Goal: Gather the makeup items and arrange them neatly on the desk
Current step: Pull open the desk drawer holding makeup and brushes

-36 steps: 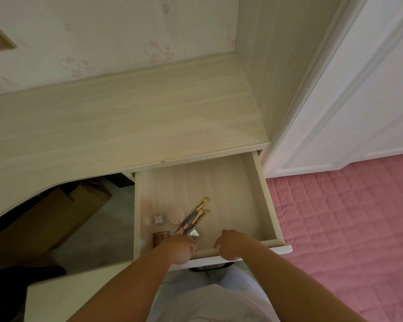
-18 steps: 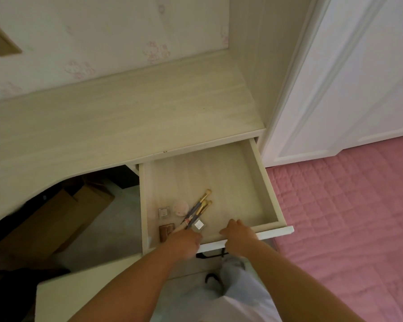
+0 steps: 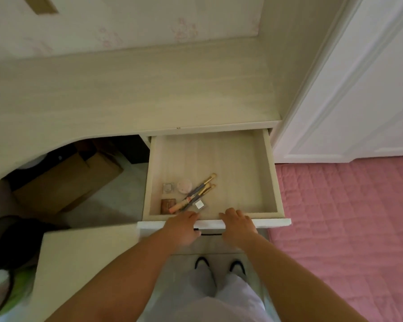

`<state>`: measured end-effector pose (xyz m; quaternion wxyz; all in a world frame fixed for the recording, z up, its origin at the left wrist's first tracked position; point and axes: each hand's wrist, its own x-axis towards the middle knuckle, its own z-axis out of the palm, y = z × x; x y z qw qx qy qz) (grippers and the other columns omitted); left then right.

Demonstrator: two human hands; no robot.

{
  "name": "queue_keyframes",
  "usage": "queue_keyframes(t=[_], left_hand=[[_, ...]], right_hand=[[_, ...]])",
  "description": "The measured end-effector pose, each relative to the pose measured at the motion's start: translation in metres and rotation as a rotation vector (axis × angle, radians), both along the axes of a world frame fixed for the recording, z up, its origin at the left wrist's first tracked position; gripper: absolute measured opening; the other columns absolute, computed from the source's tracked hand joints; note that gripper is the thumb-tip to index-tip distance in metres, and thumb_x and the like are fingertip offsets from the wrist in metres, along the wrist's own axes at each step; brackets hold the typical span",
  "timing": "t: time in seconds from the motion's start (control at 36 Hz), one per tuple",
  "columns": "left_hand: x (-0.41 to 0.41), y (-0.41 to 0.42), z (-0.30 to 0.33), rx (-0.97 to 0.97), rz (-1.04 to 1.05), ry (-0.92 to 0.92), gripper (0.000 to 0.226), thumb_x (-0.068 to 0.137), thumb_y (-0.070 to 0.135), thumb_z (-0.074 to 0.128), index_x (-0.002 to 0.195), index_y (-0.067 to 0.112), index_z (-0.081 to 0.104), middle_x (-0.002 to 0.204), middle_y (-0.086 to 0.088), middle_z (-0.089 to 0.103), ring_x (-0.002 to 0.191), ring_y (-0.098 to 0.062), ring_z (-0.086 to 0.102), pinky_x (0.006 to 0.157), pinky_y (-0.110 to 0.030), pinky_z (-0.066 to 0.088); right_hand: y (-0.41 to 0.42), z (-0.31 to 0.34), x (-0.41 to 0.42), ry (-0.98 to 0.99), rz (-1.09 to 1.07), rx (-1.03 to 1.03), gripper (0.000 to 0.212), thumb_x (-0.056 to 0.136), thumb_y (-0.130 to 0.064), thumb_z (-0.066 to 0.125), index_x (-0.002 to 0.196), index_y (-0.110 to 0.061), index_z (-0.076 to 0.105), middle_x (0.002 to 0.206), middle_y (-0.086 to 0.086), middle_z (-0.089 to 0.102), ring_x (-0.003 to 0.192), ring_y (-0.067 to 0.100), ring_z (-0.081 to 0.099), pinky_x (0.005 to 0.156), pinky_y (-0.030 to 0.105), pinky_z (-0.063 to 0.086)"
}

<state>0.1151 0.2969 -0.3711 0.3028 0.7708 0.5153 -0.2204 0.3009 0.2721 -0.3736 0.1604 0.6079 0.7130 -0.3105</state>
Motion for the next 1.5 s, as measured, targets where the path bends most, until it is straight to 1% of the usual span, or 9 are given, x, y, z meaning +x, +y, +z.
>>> queue_keyframes(t=[0.11,0.28,0.36,0.47,0.69,0.81,1.06,1.39,1.5], left_hand=[[0.003,0.006,0.001,-0.026,0.086,-0.005,0.045,0.095,0.043,0.039,0.135,0.023,0.042,0.138,-0.001,0.046,0.121,-0.022,0.047,0.095,-0.037,0.042],[0.002,0.029,0.001,-0.005,0.192,-0.034,0.034,0.098,0.024,0.030,0.117,0.017,0.058,0.115,-0.005,0.062,0.098,-0.024,0.058,0.081,-0.032,0.046],[-0.006,0.043,-0.008,0.077,0.282,0.015,0.031,0.099,0.025,0.032,0.117,0.020,0.057,0.107,-0.006,0.063,0.088,-0.021,0.057,0.074,-0.032,0.047],[-0.022,0.064,-0.029,0.126,0.405,0.064,0.029,0.096,0.021,0.041,0.123,0.018,0.052,0.120,-0.008,0.055,0.100,-0.025,0.057,0.086,-0.038,0.049],[-0.031,0.093,-0.074,0.138,0.427,0.114,0.053,0.088,0.037,0.061,0.132,0.012,0.043,0.134,-0.010,0.044,0.117,-0.025,0.049,0.099,-0.039,0.045],[-0.035,0.107,-0.087,0.146,0.324,0.185,0.066,0.085,0.017,0.062,0.140,0.008,0.027,0.144,-0.013,0.025,0.129,-0.027,0.035,0.106,-0.038,0.037],[-0.043,0.129,-0.107,0.167,0.161,0.285,0.044,0.089,0.011,0.054,0.129,0.005,0.036,0.137,-0.016,0.032,0.125,-0.031,0.035,0.103,-0.037,0.038],[-0.046,0.112,-0.127,0.217,0.145,0.309,0.029,0.094,0.015,0.047,0.121,0.009,0.039,0.128,-0.017,0.039,0.117,-0.031,0.040,0.093,-0.035,0.042],[-0.046,0.111,-0.126,0.202,0.101,0.380,0.035,0.093,0.023,0.052,0.122,0.007,0.044,0.129,-0.017,0.038,0.120,-0.033,0.036,0.098,-0.034,0.039]], right_hand=[[0.009,-0.003,0.001,-0.012,0.010,0.046,0.038,0.094,-0.031,0.043,0.131,-0.020,0.045,0.122,0.004,0.044,0.111,0.023,0.044,0.096,0.037,0.041],[0.042,-0.012,-0.011,-0.119,0.046,0.010,0.029,0.094,-0.020,0.039,0.119,-0.013,0.053,0.113,0.005,0.051,0.104,0.021,0.050,0.085,0.033,0.041],[0.057,-0.021,-0.020,-0.138,0.009,-0.069,0.024,0.091,-0.015,0.042,0.108,-0.014,0.058,0.088,0.001,0.051,0.083,0.018,0.052,0.071,0.028,0.041],[0.074,-0.039,-0.035,-0.154,-0.042,-0.146,0.022,0.089,-0.013,0.044,0.102,-0.014,0.062,0.074,-0.001,0.051,0.062,0.013,0.046,0.062,0.027,0.040],[0.097,-0.076,-0.061,-0.036,-0.203,-0.228,0.028,0.093,-0.021,0.043,0.115,-0.014,0.058,0.114,0.006,0.061,0.102,0.022,0.059,0.074,0.028,0.043],[0.106,-0.092,-0.074,-0.072,-0.275,-0.164,0.032,0.095,-0.024,0.043,0.123,-0.014,0.052,0.121,0.005,0.056,0.108,0.021,0.057,0.076,0.027,0.043],[0.113,-0.112,-0.090,-0.105,-0.353,-0.169,0.059,0.083,-0.047,0.063,0.126,-0.010,0.047,0.119,0.006,0.055,0.106,0.021,0.058,0.075,0.029,0.046],[0.117,-0.120,-0.091,-0.117,-0.365,-0.175,0.034,0.085,-0.033,0.062,0.113,-0.015,0.058,0.110,0.003,0.062,0.099,0.018,0.061,0.068,0.025,0.042],[0.112,-0.118,-0.085,-0.141,-0.411,-0.258,0.021,0.083,-0.026,0.061,0.102,-0.016,0.061,0.089,0.000,0.059,0.088,0.016,0.061,0.067,0.024,0.045]])
